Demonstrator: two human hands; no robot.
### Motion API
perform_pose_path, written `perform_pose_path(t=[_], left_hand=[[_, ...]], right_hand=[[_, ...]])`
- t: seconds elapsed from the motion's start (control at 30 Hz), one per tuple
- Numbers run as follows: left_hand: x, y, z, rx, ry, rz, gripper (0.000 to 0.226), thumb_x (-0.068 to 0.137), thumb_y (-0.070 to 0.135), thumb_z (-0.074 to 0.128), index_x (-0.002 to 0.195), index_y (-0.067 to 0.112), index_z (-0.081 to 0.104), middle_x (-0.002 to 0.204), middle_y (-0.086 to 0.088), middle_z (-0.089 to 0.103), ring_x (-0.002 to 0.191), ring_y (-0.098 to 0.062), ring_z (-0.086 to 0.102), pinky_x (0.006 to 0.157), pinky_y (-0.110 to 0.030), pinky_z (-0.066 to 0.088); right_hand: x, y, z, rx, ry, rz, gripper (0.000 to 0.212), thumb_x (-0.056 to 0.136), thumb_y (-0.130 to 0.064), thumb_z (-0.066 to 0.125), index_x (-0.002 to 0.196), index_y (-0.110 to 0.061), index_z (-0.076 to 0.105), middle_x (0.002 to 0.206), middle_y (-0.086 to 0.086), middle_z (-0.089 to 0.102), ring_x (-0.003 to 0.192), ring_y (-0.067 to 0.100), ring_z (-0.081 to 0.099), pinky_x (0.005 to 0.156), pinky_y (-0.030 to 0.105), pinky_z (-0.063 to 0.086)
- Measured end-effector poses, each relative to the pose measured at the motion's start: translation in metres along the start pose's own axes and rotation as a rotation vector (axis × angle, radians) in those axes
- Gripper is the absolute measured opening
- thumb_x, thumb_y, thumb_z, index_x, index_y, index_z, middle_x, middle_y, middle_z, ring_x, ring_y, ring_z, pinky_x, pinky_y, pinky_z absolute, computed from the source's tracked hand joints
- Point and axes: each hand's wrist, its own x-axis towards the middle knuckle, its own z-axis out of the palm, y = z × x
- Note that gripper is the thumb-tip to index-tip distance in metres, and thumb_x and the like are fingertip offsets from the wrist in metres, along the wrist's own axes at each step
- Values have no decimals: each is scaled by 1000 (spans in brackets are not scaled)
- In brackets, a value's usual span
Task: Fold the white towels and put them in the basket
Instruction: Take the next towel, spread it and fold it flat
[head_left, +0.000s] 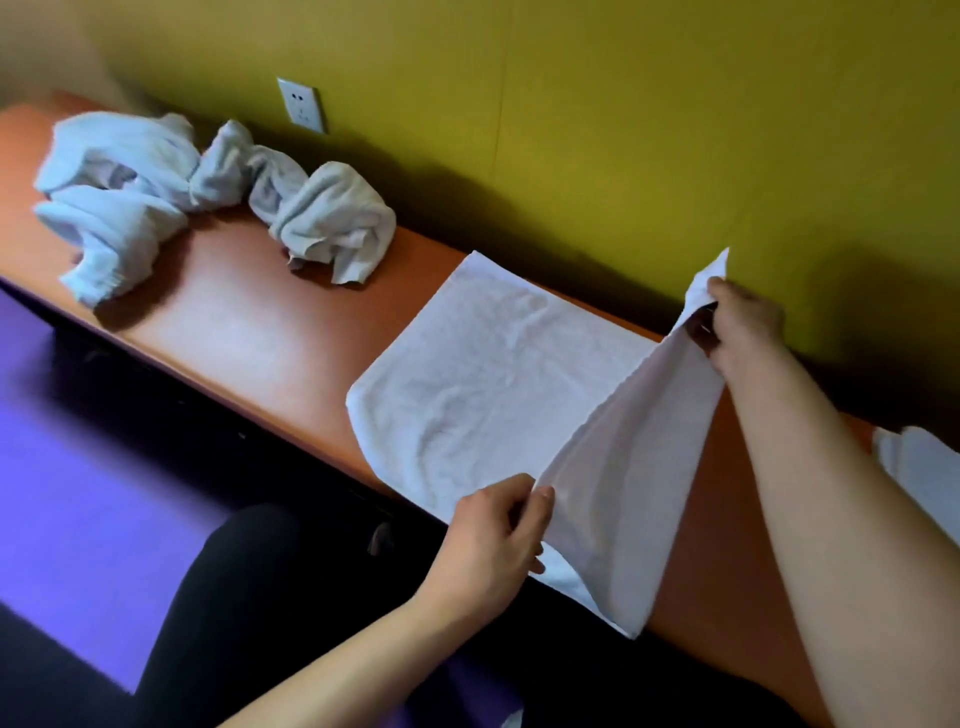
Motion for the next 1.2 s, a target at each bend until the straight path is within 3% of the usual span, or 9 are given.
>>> perform_pose_path(t=[0.23,0.37,0.47,0.63,0.7,0.77,0.87,1.03,1.2], left_hand=[[20,-15,-65,9,166,-56,43,101,33,53,74,1,47,70,-21,55,58,-24,68,50,-16,49],[34,-30,-98,10,246,-92,43,101,32,52,71,1,47,62,-16,60,52,-17,68,48,-14,46],[43,-44,-120,45,288,-126,44,101,33,52,74,-1,52,61,-17,64,50,-14,67,47,-14,44],[58,-72,-146,98,345,-205,36,101,35,51,78,12,64,59,-4,69,49,-14,69,57,-27,55],[64,-83,-155,136,377,-244,37,101,37,51,76,13,64,61,-4,70,48,-14,68,55,-29,56],[71,-95,-163,233,361,-307,42,100,42,49,74,12,63,61,-7,68,52,-18,69,60,-36,58],[80,-113,-175,371,328,-376,40,98,43,50,74,14,60,66,-3,68,66,-27,70,73,-44,58],[93,-120,-181,407,353,-291,17,89,40,65,92,26,55,81,10,67,80,-16,65,75,-37,53],[119,-116,-180,444,244,-207,52,87,38,74,130,17,55,104,-6,65,99,-26,61,86,-41,52]], right_hand=[[-9,9,114,-68,-109,-55,10,92,-11,67,83,-14,68,91,14,64,80,26,59,75,40,51],[-11,19,171,-112,-136,-52,25,91,-12,68,67,-19,63,84,13,60,76,25,55,71,40,47],[-12,29,203,-143,-169,-38,27,91,-12,67,65,-17,62,68,8,56,59,22,52,63,34,47],[-15,56,240,-171,-220,-13,14,95,-16,65,82,-15,67,62,1,58,35,3,52,41,17,44],[-17,67,250,-185,-250,-14,10,97,-18,63,96,-10,70,62,0,62,39,2,57,44,17,47],[-21,76,254,-165,-339,18,22,98,-21,61,113,-6,67,75,4,67,52,7,64,53,23,53],[-31,96,236,-141,-472,48,43,99,-25,56,141,-20,49,104,4,61,71,15,67,61,28,55],[-75,153,139,-412,-348,-113,26,94,-16,58,118,-25,65,92,6,68,60,9,65,51,23,49],[-134,190,28,-626,-103,-160,19,93,-14,60,107,-26,65,75,-2,62,62,16,59,55,29,44]])
